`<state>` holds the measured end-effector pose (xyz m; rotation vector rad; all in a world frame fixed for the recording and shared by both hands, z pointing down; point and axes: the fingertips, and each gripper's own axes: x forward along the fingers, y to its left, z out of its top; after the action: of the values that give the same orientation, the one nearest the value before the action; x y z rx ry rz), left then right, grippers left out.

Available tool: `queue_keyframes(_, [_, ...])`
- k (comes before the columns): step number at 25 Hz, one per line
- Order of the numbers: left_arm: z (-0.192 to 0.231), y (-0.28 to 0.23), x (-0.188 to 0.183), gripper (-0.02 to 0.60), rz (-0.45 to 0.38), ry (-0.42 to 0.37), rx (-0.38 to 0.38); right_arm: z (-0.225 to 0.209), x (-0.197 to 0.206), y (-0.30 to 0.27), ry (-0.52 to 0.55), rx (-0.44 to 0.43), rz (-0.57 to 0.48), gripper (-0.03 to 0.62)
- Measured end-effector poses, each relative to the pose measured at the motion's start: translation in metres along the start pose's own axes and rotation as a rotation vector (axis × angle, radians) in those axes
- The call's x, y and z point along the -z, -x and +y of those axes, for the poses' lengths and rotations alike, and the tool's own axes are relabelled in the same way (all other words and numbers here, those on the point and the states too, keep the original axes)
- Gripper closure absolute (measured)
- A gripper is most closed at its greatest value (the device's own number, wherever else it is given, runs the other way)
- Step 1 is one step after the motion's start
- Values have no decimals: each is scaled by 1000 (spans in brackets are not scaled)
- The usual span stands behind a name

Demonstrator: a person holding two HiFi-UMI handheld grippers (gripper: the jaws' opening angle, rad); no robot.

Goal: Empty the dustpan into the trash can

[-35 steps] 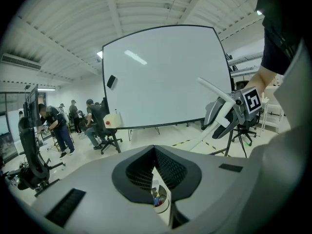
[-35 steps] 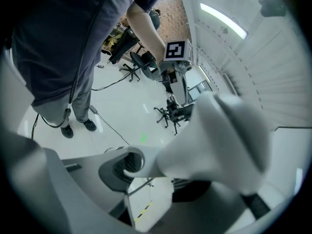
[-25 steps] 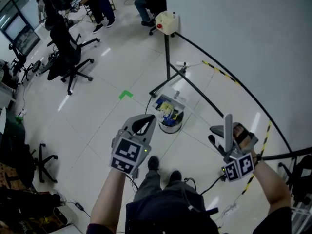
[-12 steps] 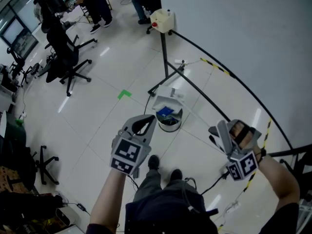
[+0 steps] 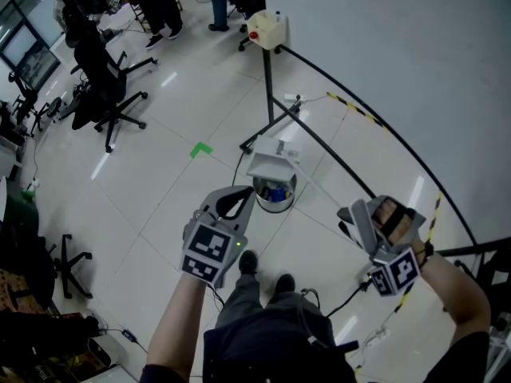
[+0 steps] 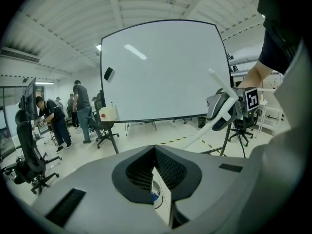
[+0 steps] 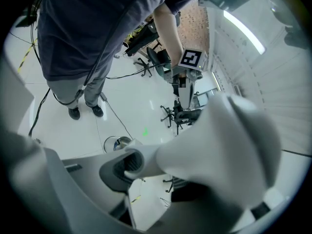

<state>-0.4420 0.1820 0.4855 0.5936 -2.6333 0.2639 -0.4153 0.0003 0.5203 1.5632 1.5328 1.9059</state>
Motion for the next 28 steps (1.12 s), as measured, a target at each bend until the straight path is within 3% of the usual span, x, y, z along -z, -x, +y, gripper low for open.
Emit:
queue_keyframes(7, [-6,-6,-6,583,-11,-14,19,-6,-5,-6,-25,-20,-12,408])
queue_keyframes(13, [-17,-14,-8,583,4,-95,32,-17,-11,-14,-12,-23,-10,407])
queue_keyframes(17, [-28,-20,-12,583,13,-154,38,-15,-15,-19,-29,-77,-2,404])
queue_keyframes(23, [-57,-31,-15,583,25,-247,75,-25,-26,-27,-4,-48,-18,405])
queue_keyframes(28, [-60,-31,-17,583,23,-255,92,-42,-23,-33,-40,-31,-4,407])
